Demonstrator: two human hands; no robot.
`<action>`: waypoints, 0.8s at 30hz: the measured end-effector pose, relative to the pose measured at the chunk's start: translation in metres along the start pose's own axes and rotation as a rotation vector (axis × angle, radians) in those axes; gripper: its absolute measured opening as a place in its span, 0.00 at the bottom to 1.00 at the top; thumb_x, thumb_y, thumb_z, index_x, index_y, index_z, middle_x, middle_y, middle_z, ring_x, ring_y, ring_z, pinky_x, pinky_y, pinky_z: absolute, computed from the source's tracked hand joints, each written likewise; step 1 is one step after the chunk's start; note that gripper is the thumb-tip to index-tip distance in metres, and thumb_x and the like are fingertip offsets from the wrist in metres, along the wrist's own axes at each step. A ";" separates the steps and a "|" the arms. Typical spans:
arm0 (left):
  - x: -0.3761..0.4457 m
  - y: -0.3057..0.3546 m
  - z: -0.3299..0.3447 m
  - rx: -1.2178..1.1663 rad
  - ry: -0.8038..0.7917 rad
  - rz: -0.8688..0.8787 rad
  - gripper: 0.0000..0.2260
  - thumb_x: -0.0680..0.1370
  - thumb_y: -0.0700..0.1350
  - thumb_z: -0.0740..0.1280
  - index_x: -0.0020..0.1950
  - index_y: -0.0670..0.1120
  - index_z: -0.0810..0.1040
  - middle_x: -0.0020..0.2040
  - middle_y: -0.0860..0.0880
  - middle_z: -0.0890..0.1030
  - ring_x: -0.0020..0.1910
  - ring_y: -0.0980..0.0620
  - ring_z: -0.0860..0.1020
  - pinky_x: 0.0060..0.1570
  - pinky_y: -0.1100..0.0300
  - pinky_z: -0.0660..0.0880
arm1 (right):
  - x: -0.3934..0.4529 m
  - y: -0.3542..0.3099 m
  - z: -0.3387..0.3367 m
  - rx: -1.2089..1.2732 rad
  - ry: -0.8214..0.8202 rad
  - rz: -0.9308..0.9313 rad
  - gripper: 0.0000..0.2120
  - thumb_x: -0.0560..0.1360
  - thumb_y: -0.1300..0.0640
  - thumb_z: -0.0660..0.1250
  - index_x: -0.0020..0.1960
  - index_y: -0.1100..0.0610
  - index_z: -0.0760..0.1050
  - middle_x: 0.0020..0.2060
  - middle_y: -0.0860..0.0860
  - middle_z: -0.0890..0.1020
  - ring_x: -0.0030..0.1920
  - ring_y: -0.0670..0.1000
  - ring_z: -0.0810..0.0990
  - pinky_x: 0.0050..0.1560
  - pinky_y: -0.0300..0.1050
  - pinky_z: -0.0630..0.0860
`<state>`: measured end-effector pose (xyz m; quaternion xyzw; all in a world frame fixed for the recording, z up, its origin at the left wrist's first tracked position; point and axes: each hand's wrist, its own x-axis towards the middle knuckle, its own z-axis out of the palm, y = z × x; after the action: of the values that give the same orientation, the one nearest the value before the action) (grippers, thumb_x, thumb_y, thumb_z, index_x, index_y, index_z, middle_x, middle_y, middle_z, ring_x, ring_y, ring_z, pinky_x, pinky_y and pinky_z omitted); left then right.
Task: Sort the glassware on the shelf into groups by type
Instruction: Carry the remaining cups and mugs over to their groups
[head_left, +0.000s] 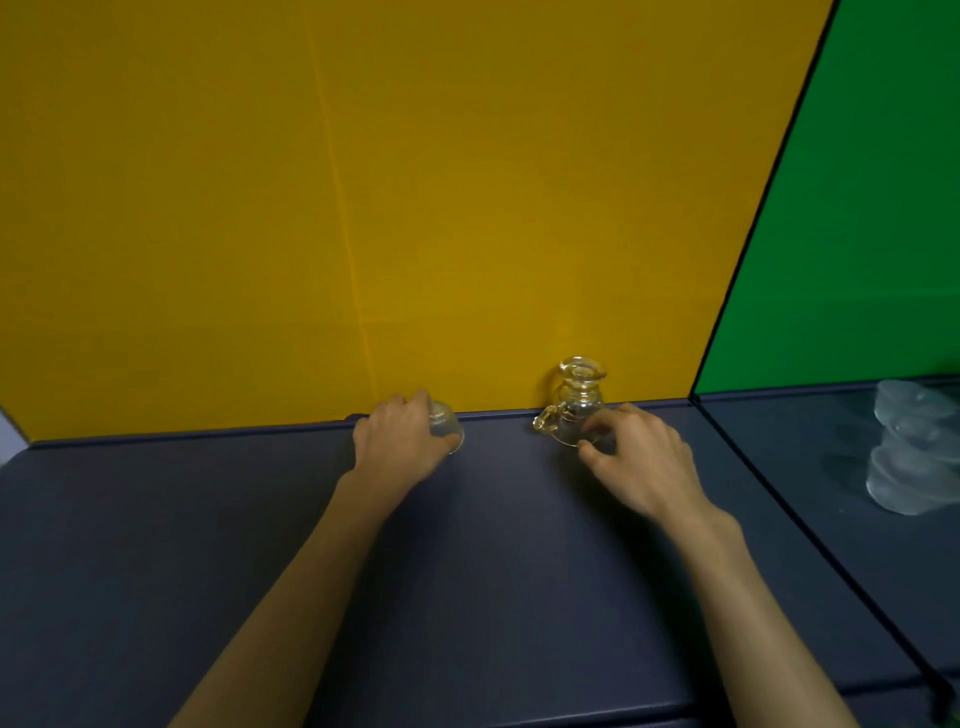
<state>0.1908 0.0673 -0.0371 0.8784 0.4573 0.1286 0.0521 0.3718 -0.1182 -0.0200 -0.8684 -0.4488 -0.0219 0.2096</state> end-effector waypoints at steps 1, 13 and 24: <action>0.003 0.000 0.001 -0.010 -0.014 -0.009 0.25 0.74 0.65 0.67 0.63 0.49 0.72 0.57 0.46 0.78 0.56 0.43 0.77 0.47 0.52 0.69 | 0.003 0.003 0.002 -0.002 0.006 0.028 0.13 0.76 0.45 0.67 0.57 0.49 0.80 0.57 0.49 0.80 0.56 0.55 0.78 0.47 0.47 0.70; 0.010 0.004 0.010 -0.180 0.017 -0.056 0.26 0.71 0.64 0.73 0.57 0.48 0.71 0.53 0.48 0.79 0.51 0.46 0.78 0.43 0.53 0.72 | 0.035 0.015 0.034 0.043 -0.045 0.177 0.30 0.73 0.40 0.70 0.66 0.59 0.69 0.63 0.57 0.76 0.64 0.60 0.73 0.59 0.56 0.74; -0.003 -0.007 -0.018 -1.463 -0.050 -0.235 0.24 0.72 0.46 0.74 0.65 0.43 0.70 0.58 0.45 0.82 0.52 0.52 0.84 0.57 0.56 0.80 | 0.058 0.021 0.049 0.440 -0.053 0.252 0.31 0.67 0.43 0.78 0.64 0.53 0.71 0.59 0.52 0.81 0.61 0.58 0.77 0.57 0.52 0.73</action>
<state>0.1785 0.0683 -0.0214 0.5672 0.3445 0.3740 0.6478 0.4155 -0.0650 -0.0585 -0.8513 -0.3363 0.1254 0.3827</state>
